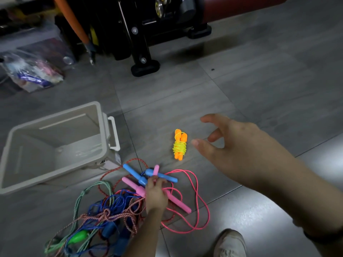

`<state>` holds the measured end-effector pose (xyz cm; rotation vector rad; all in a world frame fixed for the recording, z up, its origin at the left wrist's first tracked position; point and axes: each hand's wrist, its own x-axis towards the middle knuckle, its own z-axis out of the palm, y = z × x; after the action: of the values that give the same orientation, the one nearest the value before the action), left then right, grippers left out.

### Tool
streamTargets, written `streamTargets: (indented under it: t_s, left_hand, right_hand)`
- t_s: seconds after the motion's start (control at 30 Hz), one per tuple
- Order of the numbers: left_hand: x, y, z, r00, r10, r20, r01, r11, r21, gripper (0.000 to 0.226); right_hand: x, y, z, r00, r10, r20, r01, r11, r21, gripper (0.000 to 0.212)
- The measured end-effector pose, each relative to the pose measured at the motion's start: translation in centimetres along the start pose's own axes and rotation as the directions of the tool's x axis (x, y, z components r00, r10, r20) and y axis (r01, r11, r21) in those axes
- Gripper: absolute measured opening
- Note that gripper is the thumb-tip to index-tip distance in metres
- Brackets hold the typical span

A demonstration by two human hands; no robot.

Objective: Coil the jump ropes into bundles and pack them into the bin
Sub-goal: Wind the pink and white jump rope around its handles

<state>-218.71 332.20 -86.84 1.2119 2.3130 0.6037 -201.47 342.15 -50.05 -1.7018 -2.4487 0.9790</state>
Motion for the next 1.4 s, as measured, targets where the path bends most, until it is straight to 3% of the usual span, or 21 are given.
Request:
streamTargets:
  t_s: [0.07, 0.13, 0.23, 0.33, 0.4, 0.47, 0.57, 0.63, 0.7, 0.77, 0.83, 0.9, 1.0, 1.07, 1.1, 1.17, 1.27, 1.33, 1.4]
  left_hand:
    - [-0.3, 0.0, -0.7, 0.994, -0.106, -0.007, 0.106, 0.994, -0.014, 0.038]
    - [-0.3, -0.4, -0.7, 0.978, -0.171, 0.119, 0.160, 0.982, 0.099, 0.041]
    - [-0.1, -1.2, -0.7, 0.963, -0.130, 0.236, 0.080, 0.975, 0.208, 0.058]
    - [0.2, -1.0, -1.0, 0.984, -0.077, 0.162, 0.049, 0.983, 0.175, 0.031]
    - [0.3, -0.5, -1.8, 0.990, -0.088, 0.106, 0.085, 0.996, 0.033, 0.022]
    - [0.1, -0.5, -2.5, 0.983, -0.170, 0.066, 0.180, 0.960, -0.214, 0.015]
    - [-0.5, 0.3, -4.2, 0.909, -0.413, -0.049, 0.315, 0.760, -0.568, 0.018]
    - [-0.6, 0.2, -5.3, 0.822, -0.560, -0.103, 0.377, 0.672, -0.637, 0.022]
    - [-0.3, -0.6, -5.8, 0.751, -0.660, 0.008, 0.526, 0.591, -0.611, 0.039]
    - [0.3, -1.9, -5.8, 0.682, -0.711, 0.172, 0.691, 0.549, -0.470, 0.078]
    - [0.3, -2.8, -5.5, 0.677, -0.710, 0.191, 0.734, 0.635, -0.242, 0.089]
    - [-0.1, -3.5, -4.9, 0.744, -0.642, 0.184, 0.662, 0.747, -0.069, 0.078]
    - [-1.3, -4.3, -3.5, 0.837, -0.510, 0.199, 0.523, 0.852, -0.020, 0.066]
    - [-1.6, -4.1, -3.8, 0.847, -0.503, 0.173, 0.510, 0.860, 0.007, 0.042]
    - [-1.5, -4.0, -4.2, 0.831, -0.537, 0.148, 0.546, 0.838, -0.022, 0.028]
    - [-1.5, -3.0, -5.8, 0.823, -0.556, 0.117, 0.567, 0.789, -0.236, 0.023]
    - [-1.7, 0.0, -9.7, 0.883, -0.458, 0.105, 0.410, 0.645, -0.645, 0.012]
    - [-1.8, 2.5, -13.8, 0.939, -0.331, 0.089, 0.289, 0.624, -0.726, 0.009]
    - [-2.1, 5.0, -17.9, 0.991, -0.132, 0.026, 0.112, 0.703, -0.703, 0.015]
  right_hand:
    - [-0.1, 0.0, 0.0, 1.000, 0.000, 0.014, 0.001, 1.000, -0.013, 0.057]
    - [-0.1, 0.1, 0.1, 0.999, 0.006, 0.033, -0.005, 1.000, -0.026, 0.057]
    - [0.0, 0.0, 0.2, 0.999, -0.002, 0.048, 0.003, 0.999, -0.033, 0.057]
    - [0.1, -0.4, 0.3, 0.998, -0.011, 0.060, 0.013, 0.999, -0.042, 0.057]
    - [0.3, -0.7, 0.3, 0.998, -0.013, 0.067, 0.016, 0.999, -0.044, 0.057]
    - [0.5, -1.2, 0.3, 0.998, -0.023, 0.062, 0.026, 0.999, -0.036, 0.057]
    - [0.5, -2.1, 0.5, 0.998, -0.050, 0.043, 0.052, 0.998, -0.028, 0.056]
    - [0.5, -2.7, 0.9, 0.997, -0.067, 0.039, 0.069, 0.997, -0.034, 0.057]
    - [0.4, -3.1, 1.2, 0.996, -0.082, 0.039, 0.084, 0.996, -0.036, 0.057]
    - [0.2, -3.4, 1.4, 0.995, -0.085, 0.053, 0.087, 0.995, -0.039, 0.057]
    - [-0.1, -3.5, 1.6, 0.994, -0.082, 0.072, 0.085, 0.996, -0.038, 0.057]
    - [-0.2, -3.4, 1.6, 0.994, -0.078, 0.073, 0.081, 0.996, -0.034, 0.056]
    - [-0.5, -3.4, 1.7, 0.994, -0.084, 0.076, 0.088, 0.995, -0.050, 0.056]
    - [-0.9, -3.7, 1.8, 0.992, -0.094, 0.081, 0.100, 0.993, -0.071, 0.055]
    - [-1.1, -3.9, 1.7, 0.991, -0.103, 0.085, 0.110, 0.991, -0.077, 0.054]
    - [-1.2, -4.5, 1.5, 0.989, -0.116, 0.091, 0.122, 0.990, -0.071, 0.051]
    - [-1.0, -5.8, 1.3, 0.986, -0.154, 0.061, 0.156, 0.987, -0.032, 0.046]
    - [-1.2, -7.1, 1.6, 0.978, -0.201, 0.055, 0.201, 0.980, 0.005, 0.043]
    - [-1.3, -8.3, 2.1, 0.971, -0.226, 0.077, 0.221, 0.973, 0.067, 0.044]
